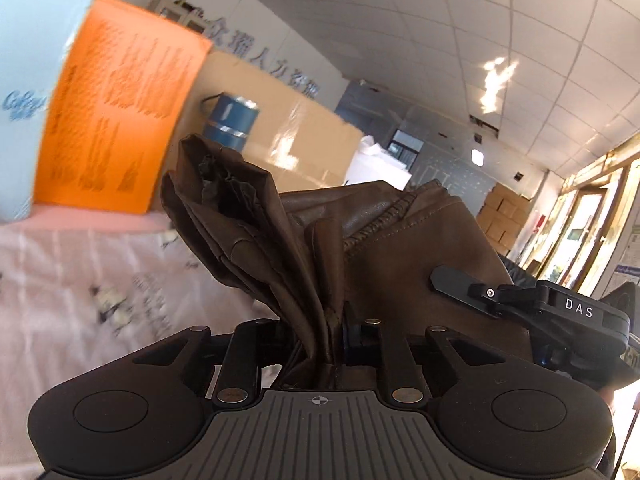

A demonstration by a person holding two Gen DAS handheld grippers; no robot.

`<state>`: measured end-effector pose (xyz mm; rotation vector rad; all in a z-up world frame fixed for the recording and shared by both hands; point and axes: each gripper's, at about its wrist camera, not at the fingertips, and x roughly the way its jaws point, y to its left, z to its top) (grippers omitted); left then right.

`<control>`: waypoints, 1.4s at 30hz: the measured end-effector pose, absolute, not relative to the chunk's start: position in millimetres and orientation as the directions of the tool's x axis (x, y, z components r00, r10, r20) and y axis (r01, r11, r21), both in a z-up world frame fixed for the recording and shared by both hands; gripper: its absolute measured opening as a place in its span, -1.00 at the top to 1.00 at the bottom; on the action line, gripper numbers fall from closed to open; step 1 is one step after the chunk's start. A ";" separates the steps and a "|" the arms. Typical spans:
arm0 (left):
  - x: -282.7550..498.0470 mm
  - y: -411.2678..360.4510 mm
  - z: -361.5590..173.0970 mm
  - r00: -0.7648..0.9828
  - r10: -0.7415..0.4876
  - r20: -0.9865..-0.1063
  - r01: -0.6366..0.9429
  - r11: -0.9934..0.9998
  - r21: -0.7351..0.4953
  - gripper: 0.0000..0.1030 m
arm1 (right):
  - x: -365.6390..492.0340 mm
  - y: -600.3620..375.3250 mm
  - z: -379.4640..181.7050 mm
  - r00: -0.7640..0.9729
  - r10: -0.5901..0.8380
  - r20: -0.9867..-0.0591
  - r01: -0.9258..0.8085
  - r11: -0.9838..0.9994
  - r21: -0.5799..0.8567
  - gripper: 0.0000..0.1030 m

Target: Fold clothes

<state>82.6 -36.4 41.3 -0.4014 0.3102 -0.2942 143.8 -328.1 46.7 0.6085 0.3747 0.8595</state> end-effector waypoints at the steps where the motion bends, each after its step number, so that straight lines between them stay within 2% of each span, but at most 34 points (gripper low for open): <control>1: 95.3 -41.4 46.4 0.915 -0.342 -0.214 0.229 0.878 -0.421 0.64 | 149.8 -335.6 51.2 0.634 0.773 -0.034 -0.583 0.506 0.636 0.58; 5: 141.0 -67.9 60.1 0.917 -0.361 -0.168 0.272 0.877 -0.396 0.64 | 175.5 -353.8 58.5 0.741 0.668 0.058 -0.551 0.557 0.622 0.58; 10: 196.7 -89.7 51.3 0.899 -0.364 -0.243 0.269 0.898 -0.349 0.64 | 220.0 -371.2 33.6 0.819 0.568 0.081 -0.466 0.577 0.670 0.58; 12: 215.6 -96.7 40.0 0.892 -0.352 -0.285 0.250 0.907 -0.339 0.64 | 241.0 -378.2 12.1 0.845 0.531 0.061 -0.412 0.573 0.709 0.58; 17: 238.7 -109.4 17.7 0.893 -0.315 -0.322 0.228 0.933 -0.280 0.58 | 274.3 -394.2 -17.6 0.893 0.434 -0.116 -0.207 0.627 0.751 0.57; 18: 239.7 -110.9 16.3 0.894 -0.310 -0.323 0.226 0.936 -0.271 0.54 | 275.7 -394.7 -19.8 0.896 0.424 -0.133 -0.187 0.632 0.752 0.53; 21: 236.0 -121.6 12.7 0.910 -0.254 -0.327 0.221 0.966 -0.137 0.42 | 274.2 -385.4 -18.7 0.911 0.365 -0.192 -0.149 0.725 0.673 0.44; 23: 233.8 -120.5 8.8 0.912 -0.235 -0.335 0.206 0.971 -0.119 0.30 | 274.8 -379.6 -20.5 0.913 0.341 -0.223 -0.131 0.764 0.632 0.38; 26: 230.6 -120.3 3.9 0.927 -0.183 -0.327 0.158 0.982 -0.100 -0.11 | 280.0 -380.6 -26.7 0.909 0.335 -0.249 -0.109 0.767 0.633 0.31; 28: 222.7 -117.4 4.1 0.938 -0.148 -0.313 0.117 0.987 -0.114 -0.44 | 275.7 -379.4 -27.1 0.915 0.326 -0.238 -0.115 0.775 0.621 0.20; 30: 215.6 -110.8 6.6 0.948 -0.106 -0.300 0.074 0.991 -0.114 -0.66 | 269.8 -379.6 -26.3 0.922 0.335 -0.195 -0.148 0.768 0.623 0.03; 31: 212.9 -110.1 9.7 0.953 -0.085 -0.292 0.055 0.992 -0.110 -0.74 | 266.1 -380.3 -25.4 0.924 0.349 -0.158 -0.178 0.757 0.629 -0.25; 32: 208.0 -107.7 12.6 0.957 -0.068 -0.281 0.038 0.993 -0.110 -0.76 | 262.3 -381.0 -24.5 0.924 0.362 -0.120 -0.209 0.744 0.634 -0.41; 33: 203.0 -104.4 15.2 0.960 -0.060 -0.272 0.030 0.993 -0.113 -0.78 | 258.6 -381.7 -23.7 0.924 0.374 -0.083 -0.239 0.731 0.639 -0.75; 34: 194.9 -99.6 18.6 0.964 -0.062 -0.259 0.032 0.993 -0.117 -0.80 | 253.2 -383.1 -22.2 0.919 0.392 -0.031 -0.282 0.713 0.642 -0.94; 36: 179.2 -91.3 25.7 0.969 -0.064 -0.238 0.040 0.993 -0.107 -0.85 | 244.6 -386.1 -20.1 0.902 0.428 0.054 -0.359 0.675 0.645 -1.00; 38: 163.0 -84.0 33.3 0.975 -0.058 -0.216 0.040 0.996 -0.086 -0.89 | 239.6 -388.3 -19.5 0.891 0.445 0.095 -0.393 0.647 0.654 -1.00; 42: 129.4 -69.9 48.4 0.982 -0.052 -0.179 0.046 0.998 -0.042 -0.96 | 221.2 -378.1 -7.2 0.909 0.406 0.094 -0.373 0.693 0.617 -1.00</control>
